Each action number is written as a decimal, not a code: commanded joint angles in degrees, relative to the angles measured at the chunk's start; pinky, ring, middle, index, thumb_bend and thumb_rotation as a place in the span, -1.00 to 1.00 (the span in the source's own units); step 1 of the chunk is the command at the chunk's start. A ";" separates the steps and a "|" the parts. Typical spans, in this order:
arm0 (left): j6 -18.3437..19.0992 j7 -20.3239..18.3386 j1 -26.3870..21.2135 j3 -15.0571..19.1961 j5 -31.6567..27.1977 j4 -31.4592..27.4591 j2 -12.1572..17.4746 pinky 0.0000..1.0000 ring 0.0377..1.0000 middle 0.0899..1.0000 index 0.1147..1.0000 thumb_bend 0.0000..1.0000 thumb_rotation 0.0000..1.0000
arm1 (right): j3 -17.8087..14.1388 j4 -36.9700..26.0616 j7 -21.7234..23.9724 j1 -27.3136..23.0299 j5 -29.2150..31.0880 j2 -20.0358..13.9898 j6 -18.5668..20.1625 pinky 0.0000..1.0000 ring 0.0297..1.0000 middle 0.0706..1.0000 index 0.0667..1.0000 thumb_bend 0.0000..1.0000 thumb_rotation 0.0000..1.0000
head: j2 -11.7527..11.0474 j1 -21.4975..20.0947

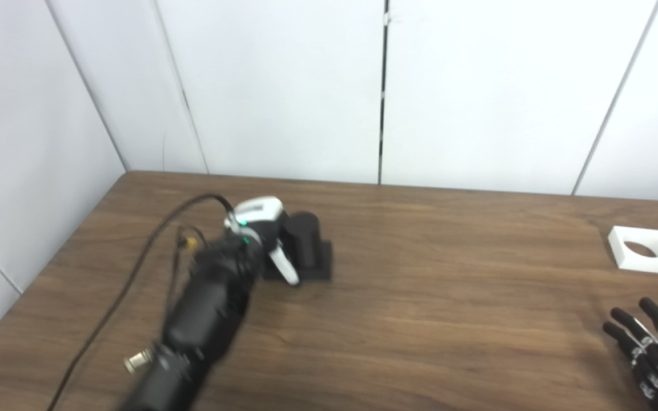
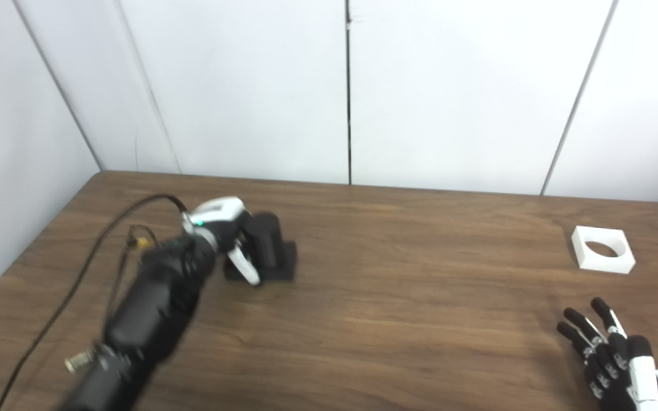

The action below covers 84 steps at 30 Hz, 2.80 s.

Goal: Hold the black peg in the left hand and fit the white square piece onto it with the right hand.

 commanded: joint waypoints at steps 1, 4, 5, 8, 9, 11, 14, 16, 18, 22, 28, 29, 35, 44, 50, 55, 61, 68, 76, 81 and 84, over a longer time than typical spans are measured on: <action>-0.22 -5.53 2.73 0.24 2.48 -3.16 -3.95 0.63 0.75 0.55 -0.17 0.05 -0.89 | 0.80 -2.87 0.13 -0.59 0.07 0.10 -0.28 1.00 0.80 0.81 1.00 0.24 1.00 | 0.28 -0.82; -0.23 -5.60 5.66 -0.34 5.92 -7.58 -6.68 0.64 0.75 0.53 -0.17 0.05 -0.89 | 1.11 -3.57 -0.68 -0.65 -0.25 0.21 -0.21 1.00 0.79 0.79 1.00 0.23 1.00 | 0.74 -1.91; -0.24 -5.48 6.38 -0.56 6.62 -8.58 -7.22 0.67 0.75 0.52 -0.17 0.05 -0.89 | 1.19 -3.69 -0.83 -0.68 -0.42 0.28 -0.29 1.00 0.79 0.78 1.00 0.22 1.00 | 0.86 -2.21; -0.24 -5.62 9.19 -0.48 9.02 -12.78 -9.77 0.73 0.74 0.53 -0.17 0.05 -0.89 | 1.26 -4.19 -1.46 -0.81 -1.00 0.60 -0.07 1.00 0.81 0.80 1.00 0.23 1.00 | 1.25 -3.48; -0.25 -5.67 9.70 -0.47 9.39 -13.56 -10.16 0.74 0.74 0.53 -0.17 0.05 -0.89 | 1.36 -4.26 -1.63 -0.89 -1.12 0.70 0.01 1.00 0.82 0.80 1.00 0.24 1.00 | 1.39 -3.78; -0.28 -6.43 10.91 -0.84 10.49 -15.56 -10.94 0.77 0.75 0.57 -0.17 0.05 -0.89 | 1.68 -4.43 -1.82 -1.10 -1.21 0.84 0.01 1.00 0.83 0.81 1.00 0.23 1.00 | 1.81 -4.51; -0.37 -8.04 12.37 -1.30 12.50 -18.12 -12.02 0.76 0.76 0.63 -0.17 0.05 -0.89 | 2.12 -5.06 -2.02 -1.27 -0.63 1.07 0.56 1.00 0.82 0.80 1.00 0.20 1.00 | 2.37 -5.57; -0.37 -9.28 13.50 -1.27 13.72 -19.75 -13.05 0.75 0.75 0.63 -0.17 0.05 -0.89 | 2.51 -6.03 -2.70 -1.39 -0.74 1.54 1.73 1.00 0.82 0.80 1.00 0.18 1.00 | 3.04 -6.62; -0.63 -9.85 14.63 -1.62 14.00 -21.25 -13.54 0.80 0.75 0.62 -0.16 0.05 -0.89 | 2.84 -6.87 -3.24 -1.51 -1.08 1.99 2.54 1.00 0.82 0.82 1.00 0.16 1.00 | 3.54 -7.29; -2.12 -11.39 16.65 -2.98 15.23 -23.91 -14.42 0.79 0.76 0.62 -0.16 0.05 -0.89 | 3.20 -7.69 -3.82 -1.60 -1.50 2.72 2.94 1.00 0.81 0.81 1.00 0.14 1.00 | 4.31 -8.46; -3.32 -11.41 19.11 -4.36 16.13 -26.75 -16.43 0.77 0.76 0.60 -0.16 0.05 -0.89 | 3.40 -8.30 -4.40 -1.37 -1.93 3.49 2.77 1.00 0.81 0.79 1.00 0.14 1.00 | 5.48 -9.66; -3.62 -11.82 19.32 -4.56 16.60 -27.15 -16.80 0.75 0.74 0.58 -0.16 0.05 -0.89 | 3.43 -8.27 -4.36 -1.29 -2.00 3.50 2.56 1.00 0.80 0.79 1.00 0.15 1.00 | 5.75 -9.75; -5.46 -14.32 20.97 -5.38 20.21 -29.35 -20.31 0.73 0.70 0.53 -0.17 0.05 -0.89 | 3.32 -8.58 -4.38 -0.96 -1.70 3.59 2.64 1.00 0.81 0.79 1.00 0.17 1.00 | 6.78 -9.69; -7.67 -14.20 23.68 -7.42 24.80 -30.42 -24.64 0.79 0.74 0.60 -0.17 0.05 -0.88 | 3.35 -9.00 -4.24 -0.40 -1.05 3.68 3.13 1.00 0.82 0.81 1.00 0.17 1.00 | 6.88 -10.07; -7.11 -11.17 26.03 -9.23 26.86 -30.05 -26.79 0.82 0.76 0.61 -0.17 0.05 -0.89 | 3.00 -8.84 -3.98 -0.16 -0.65 3.35 2.70 1.00 0.82 0.82 1.00 0.17 1.00 | 6.67 -10.24; -6.61 -9.14 27.63 -10.77 27.71 -28.90 -27.36 0.84 0.73 0.57 -0.17 0.05 -0.89 | 2.94 -9.30 -4.12 -0.10 -0.80 3.00 3.17 1.00 0.82 0.82 1.00 0.17 1.00 | 6.60 -10.42; -5.02 -6.74 29.12 -11.76 27.88 -28.07 -27.86 0.82 0.74 0.57 -0.17 0.05 -0.89 | 2.88 -9.64 -4.05 0.09 -0.37 2.72 3.39 1.00 0.82 0.82 1.00 0.17 1.00 | 6.55 -10.13; -4.22 -6.74 28.78 -11.68 27.27 -27.35 -27.59 0.87 0.79 0.62 -0.17 0.05 -0.89 | 2.87 -9.42 -3.79 0.44 -0.10 2.24 3.26 1.00 0.80 0.81 1.00 0.17 1.00 | 6.44 -10.01; -3.17 -6.45 27.99 -11.16 23.79 -27.12 -26.83 0.93 0.79 0.58 -0.17 0.05 -0.89 | 2.96 -9.61 -3.92 0.39 -0.36 2.01 3.35 1.00 0.80 0.81 1.00 0.16 1.00 | 6.44 -9.84; -3.50 -7.63 27.53 -11.08 23.14 -27.13 -26.41 0.92 0.78 0.58 -0.17 0.05 -0.89 | 2.92 -9.65 -3.84 0.53 -0.15 1.91 3.33 1.00 0.81 0.82 1.00 0.16 1.00 | 6.48 -9.87; -3.97 -8.52 27.24 -11.26 22.88 -27.18 -26.03 0.91 0.78 0.59 -0.17 0.05 -0.88 | 2.93 -9.75 -3.85 0.63 -0.21 1.83 3.41 1.00 0.80 0.82 1.00 0.15 1.00 | 6.53 -9.89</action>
